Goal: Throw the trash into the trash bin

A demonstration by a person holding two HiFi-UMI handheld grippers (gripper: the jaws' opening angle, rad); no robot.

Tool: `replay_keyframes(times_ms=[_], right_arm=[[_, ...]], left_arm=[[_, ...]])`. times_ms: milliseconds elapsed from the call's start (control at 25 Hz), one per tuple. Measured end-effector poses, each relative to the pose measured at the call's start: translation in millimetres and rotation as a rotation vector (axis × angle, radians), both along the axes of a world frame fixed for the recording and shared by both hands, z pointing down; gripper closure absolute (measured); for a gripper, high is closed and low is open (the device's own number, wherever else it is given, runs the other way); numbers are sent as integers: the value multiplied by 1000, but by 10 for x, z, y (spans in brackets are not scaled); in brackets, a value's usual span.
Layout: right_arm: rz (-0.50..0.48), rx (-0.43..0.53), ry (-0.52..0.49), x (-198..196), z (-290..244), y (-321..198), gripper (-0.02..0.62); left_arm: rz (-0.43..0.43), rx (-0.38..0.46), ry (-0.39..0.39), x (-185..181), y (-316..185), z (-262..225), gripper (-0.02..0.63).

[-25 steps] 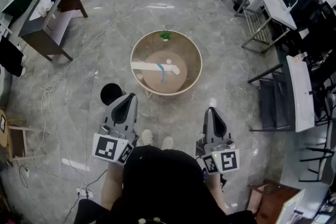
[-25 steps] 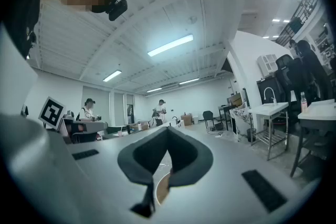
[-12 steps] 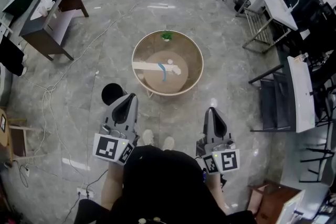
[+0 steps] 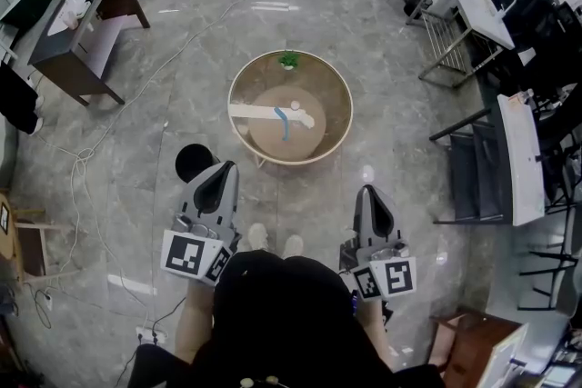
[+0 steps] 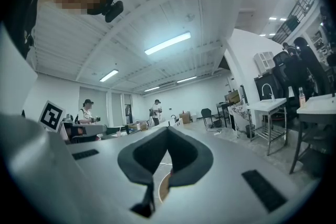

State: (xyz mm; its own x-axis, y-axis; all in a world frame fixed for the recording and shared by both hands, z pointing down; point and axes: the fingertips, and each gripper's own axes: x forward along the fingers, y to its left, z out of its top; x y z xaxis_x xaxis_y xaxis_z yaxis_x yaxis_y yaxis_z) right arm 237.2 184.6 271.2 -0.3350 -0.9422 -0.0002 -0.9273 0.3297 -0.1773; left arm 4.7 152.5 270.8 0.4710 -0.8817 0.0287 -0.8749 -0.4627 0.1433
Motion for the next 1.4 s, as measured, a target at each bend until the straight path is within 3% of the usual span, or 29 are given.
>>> replay_keyframes(times_ms=[440, 720, 880, 1200, 1400], right_arm=[[27, -35, 21, -282, 184, -112, 594], [-29, -119, 141, -383, 603, -356, 581], [-76, -228, 184, -398, 1084, -714, 491], [-190, -438, 368, -485, 2270, -1529, 475], [-217, -635, 329, -478, 3172, -1896, 457]], left_arm=[[5, -22, 10, -349, -98, 145, 601], [-10, -60, 4, -473, -264, 302, 601], [-47, -94, -6, -539, -532, 414, 601], [-134, -138, -36, -625, -1299, 472, 601], [-164, -188, -35, -553, -1603, 589, 601]])
